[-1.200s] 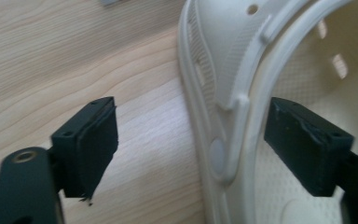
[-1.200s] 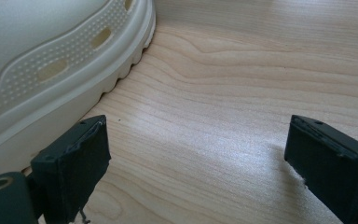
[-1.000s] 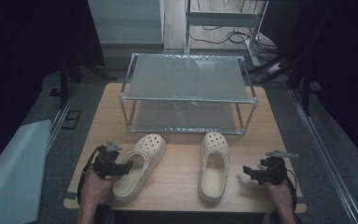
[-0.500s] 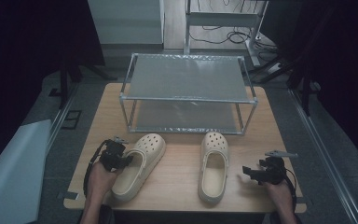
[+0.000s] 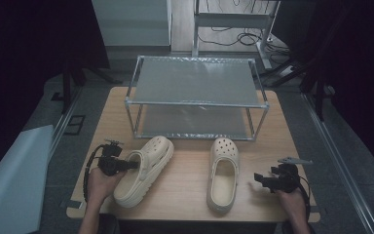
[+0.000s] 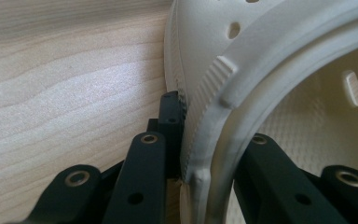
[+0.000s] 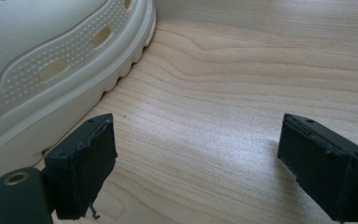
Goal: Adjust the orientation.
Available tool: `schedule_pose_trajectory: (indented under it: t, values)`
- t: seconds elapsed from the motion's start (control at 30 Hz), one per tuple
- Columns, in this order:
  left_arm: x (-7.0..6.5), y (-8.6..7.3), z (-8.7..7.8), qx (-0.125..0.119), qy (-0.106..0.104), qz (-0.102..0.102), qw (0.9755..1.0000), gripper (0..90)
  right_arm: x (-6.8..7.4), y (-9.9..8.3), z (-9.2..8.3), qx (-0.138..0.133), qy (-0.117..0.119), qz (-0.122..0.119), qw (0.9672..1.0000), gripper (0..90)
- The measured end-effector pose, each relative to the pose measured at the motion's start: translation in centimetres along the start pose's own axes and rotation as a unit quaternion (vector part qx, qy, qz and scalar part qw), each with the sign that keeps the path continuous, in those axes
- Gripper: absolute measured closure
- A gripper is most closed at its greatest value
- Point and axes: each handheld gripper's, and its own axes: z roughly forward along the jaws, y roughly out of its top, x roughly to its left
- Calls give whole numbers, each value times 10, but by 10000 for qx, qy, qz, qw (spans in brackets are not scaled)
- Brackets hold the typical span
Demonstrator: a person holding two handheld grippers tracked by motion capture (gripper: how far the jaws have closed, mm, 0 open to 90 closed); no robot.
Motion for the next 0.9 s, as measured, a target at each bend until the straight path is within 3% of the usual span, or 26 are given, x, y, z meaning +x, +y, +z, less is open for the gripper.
schedule_pose_trajectory:
  t: [0.23, 0.33, 0.5, 0.9]
  values:
    - [0, 2, -4, -64, -230, -182, 9995, 775, 3, 1, 2, -22, -31, -149, 9999, 94]
    - [-3, 6, -8, -136, -420, -233, 9988, 775, 4, 1, 3, 0, -97, -261, 9996, 59]
    - [-7, 11, -11, -183, -604, -259, 9977, 774, 6, 1, 4, 20, -120, -281, 9995, 5]
    - [-23, 28, -21, -183, -879, -187, 9958, 773, 5, 0, 5, 55, -176, -372, 9991, 0]
